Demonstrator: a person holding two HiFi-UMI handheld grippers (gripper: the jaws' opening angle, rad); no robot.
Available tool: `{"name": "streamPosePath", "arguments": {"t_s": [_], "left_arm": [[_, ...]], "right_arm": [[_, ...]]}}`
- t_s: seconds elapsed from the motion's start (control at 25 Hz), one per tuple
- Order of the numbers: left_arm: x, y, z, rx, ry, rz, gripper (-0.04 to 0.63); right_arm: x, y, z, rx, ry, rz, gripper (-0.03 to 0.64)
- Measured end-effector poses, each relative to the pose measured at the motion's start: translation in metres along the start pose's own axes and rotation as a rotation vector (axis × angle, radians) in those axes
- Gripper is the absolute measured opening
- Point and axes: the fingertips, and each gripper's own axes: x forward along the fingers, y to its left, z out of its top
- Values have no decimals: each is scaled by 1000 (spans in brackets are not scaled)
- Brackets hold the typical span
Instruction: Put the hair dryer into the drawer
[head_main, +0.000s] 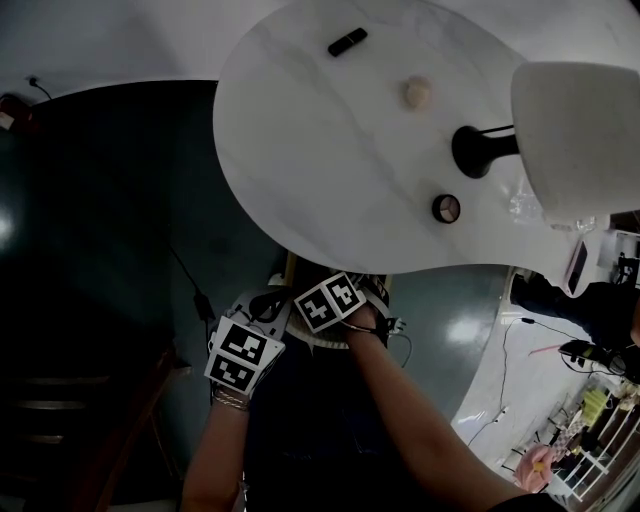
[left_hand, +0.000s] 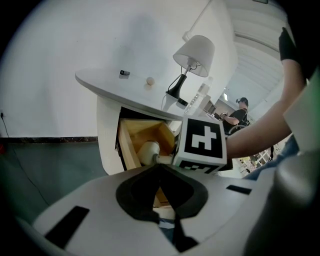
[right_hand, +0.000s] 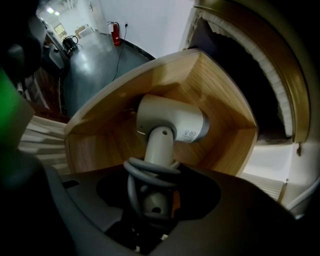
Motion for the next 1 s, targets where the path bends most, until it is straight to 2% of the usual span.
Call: {"name": "streamPosePath", "arguments": {"t_s": [0.24, 0.52, 0.72, 1.0], "left_arm": [[4, 2, -3, 5, 15, -9, 17], [-2, 2, -10, 6, 18, 0, 17], [-5, 0, -13, 3, 20, 5, 17], [-10, -9, -13, 12, 27, 5, 17]], "right_arm": [[13, -11, 4, -69, -9, -51, 227], [15, -20, 10, -6, -21, -65, 227], [19, -18, 13, -13, -44, -70, 229], [6, -33, 23, 67, -56, -93, 229]]}}
